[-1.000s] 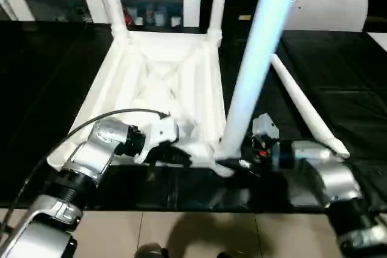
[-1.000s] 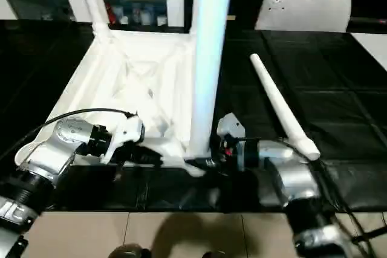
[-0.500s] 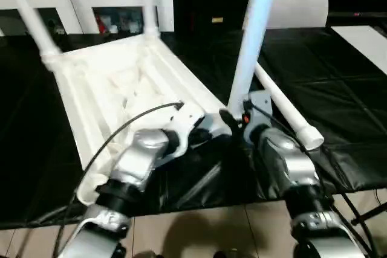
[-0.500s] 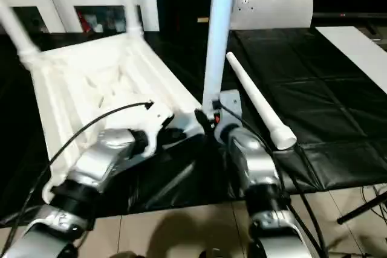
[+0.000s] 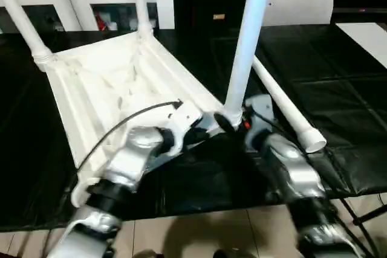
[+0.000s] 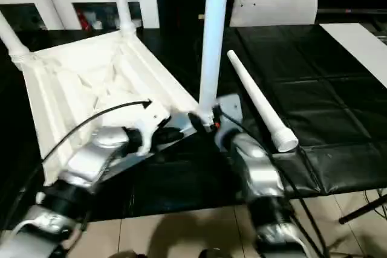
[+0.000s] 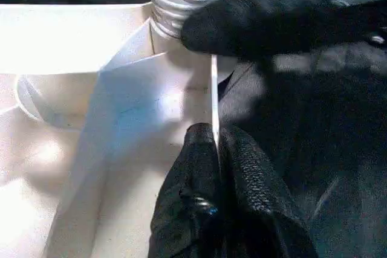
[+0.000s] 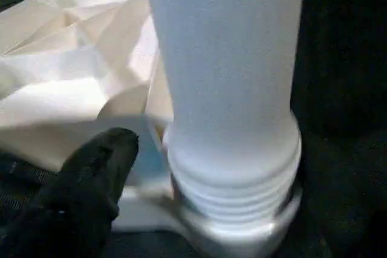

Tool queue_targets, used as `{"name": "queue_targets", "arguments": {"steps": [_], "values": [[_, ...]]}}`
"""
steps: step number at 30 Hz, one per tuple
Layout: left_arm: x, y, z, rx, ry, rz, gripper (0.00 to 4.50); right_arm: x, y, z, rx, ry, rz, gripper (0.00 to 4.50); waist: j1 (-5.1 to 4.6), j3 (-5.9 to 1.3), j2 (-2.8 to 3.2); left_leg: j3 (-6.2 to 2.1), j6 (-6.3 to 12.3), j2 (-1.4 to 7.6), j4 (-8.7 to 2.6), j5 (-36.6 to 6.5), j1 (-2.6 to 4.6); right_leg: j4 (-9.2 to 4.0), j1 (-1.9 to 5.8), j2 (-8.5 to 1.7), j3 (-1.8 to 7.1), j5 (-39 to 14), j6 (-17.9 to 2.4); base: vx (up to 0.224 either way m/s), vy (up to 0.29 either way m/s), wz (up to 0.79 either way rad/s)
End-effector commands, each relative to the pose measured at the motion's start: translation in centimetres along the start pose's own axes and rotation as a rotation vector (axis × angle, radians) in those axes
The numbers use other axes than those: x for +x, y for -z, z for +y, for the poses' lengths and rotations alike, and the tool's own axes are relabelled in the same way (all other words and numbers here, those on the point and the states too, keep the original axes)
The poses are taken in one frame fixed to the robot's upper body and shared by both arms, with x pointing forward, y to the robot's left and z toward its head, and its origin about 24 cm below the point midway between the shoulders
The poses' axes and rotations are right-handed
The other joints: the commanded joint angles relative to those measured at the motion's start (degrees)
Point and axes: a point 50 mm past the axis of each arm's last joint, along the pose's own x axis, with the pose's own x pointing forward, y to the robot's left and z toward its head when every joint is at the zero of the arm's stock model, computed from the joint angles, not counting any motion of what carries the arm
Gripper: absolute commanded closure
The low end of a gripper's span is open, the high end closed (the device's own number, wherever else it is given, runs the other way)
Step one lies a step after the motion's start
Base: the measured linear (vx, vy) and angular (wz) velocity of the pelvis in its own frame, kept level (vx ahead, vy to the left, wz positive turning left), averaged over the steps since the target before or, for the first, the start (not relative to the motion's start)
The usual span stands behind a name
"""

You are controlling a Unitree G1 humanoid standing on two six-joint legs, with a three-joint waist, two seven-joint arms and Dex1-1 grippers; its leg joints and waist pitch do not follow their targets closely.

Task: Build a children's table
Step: Rotate leg to tighten

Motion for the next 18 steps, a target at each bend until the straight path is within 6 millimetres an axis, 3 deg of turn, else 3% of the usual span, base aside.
{"name": "queue_targets", "arguments": {"steps": [1,3,6,9,10,14,15,18], "values": [[-0.4,-0.6,-0.3,0.08,0.07,-0.036,4.5,-0.6,0.2,1.1,-0.03,-0.168,0.024,0.03,0.54,-3.98,-0.15,-2.42,4.65,5.03,-3.93,-5.08,0.05,-4.14,3.05,-6.73,4.39,-10.77,-11.19,0.0,0.0,0.0],[-1.5,0.4,-0.3,0.137,0.175,0.003,4.5,-2.5,-0.3,-0.1,-0.09,-0.266,0.04,0.03,0.63,-3.93,-0.24,-2.31,5.29,5.01,-3.89,-5.33,-0.05,-4.08,3.06,-6.76,4.47,-10.87,-10.94,0.0,0.0,0.0],[-2.4,1.2,-0.4,0.194,0.285,0.043,4.5,-3.7,-0.7,-0.9,-0.154,-0.338,0.071,0.03,0.91,-3.89,-0.25,-2.33,5.58,5.06,-3.92,-5.4,-0.02,-4.13,2.98,-6.72,4.39,-11.63,-10.83,0.0,0.0,0.0],[-2.9,1.7,-0.3,0.217,0.339,0.084,4.5,-4.2,-0.9,-1.2,-0.193,-0.393,0.104,0.03,1.36,-3.83,-0.26,-2.23,5.37,5.14,-3.9,-5.34,0.22,-4.16,2.83,-6.73,4.44,-12.43,-10.76,0.0,0.0,0.0],[-3.1,1.9,-0.3,0.235,0.372,0.104,4.5,-4.4,-1.0,-1.3,-0.212,-0.416,0.117,0.03,1.69,-3.76,-0.52,-2.12,5.01,5.31,-4.0,-5.32,0.41,-4.11,2.58,-6.6,4.45,-12.37,-10.99,0.0,0.0,0.0],[-3.4,1.8,-0.2,0.254,0.408,0.118,4.5,-4.4,-1.3,-1.3,-0.227,-0.453,0.121,0.03,2.28,-3.88,-0.35,-2.12,4.67,5.37,-3.97,-4.98,0.48,-3.93,2.62,-6.72,4.41,-12.04,-11.07,0.0,0.0,0.0],[-3.7,1.5,-0.2,0.277,0.479,0.125,4.5,-4.5,-1.7,-1.3,-0.258,-0.513,0.137,0.03,2.68,-3.94,-0.66,-2.05,4.74,5.31,-3.93,-4.47,0.44,-3.76,2.71,-6.8,4.42,-11.46,-11.22,0.0,0.0,0.0],[-3.9,1.4,-0.2,0.299,0.521,0.127,4.5,-4.5,-1.8,-1.2,-0.281,-0.554,0.151,0.03,2.91,-3.95,-0.6,-2.04,4.97,5.35,-3.9,-3.83,0.28,-3.56,2.72,-6.79,4.38,-10.95,-11.09,0.0,0.0,0.0]]}}
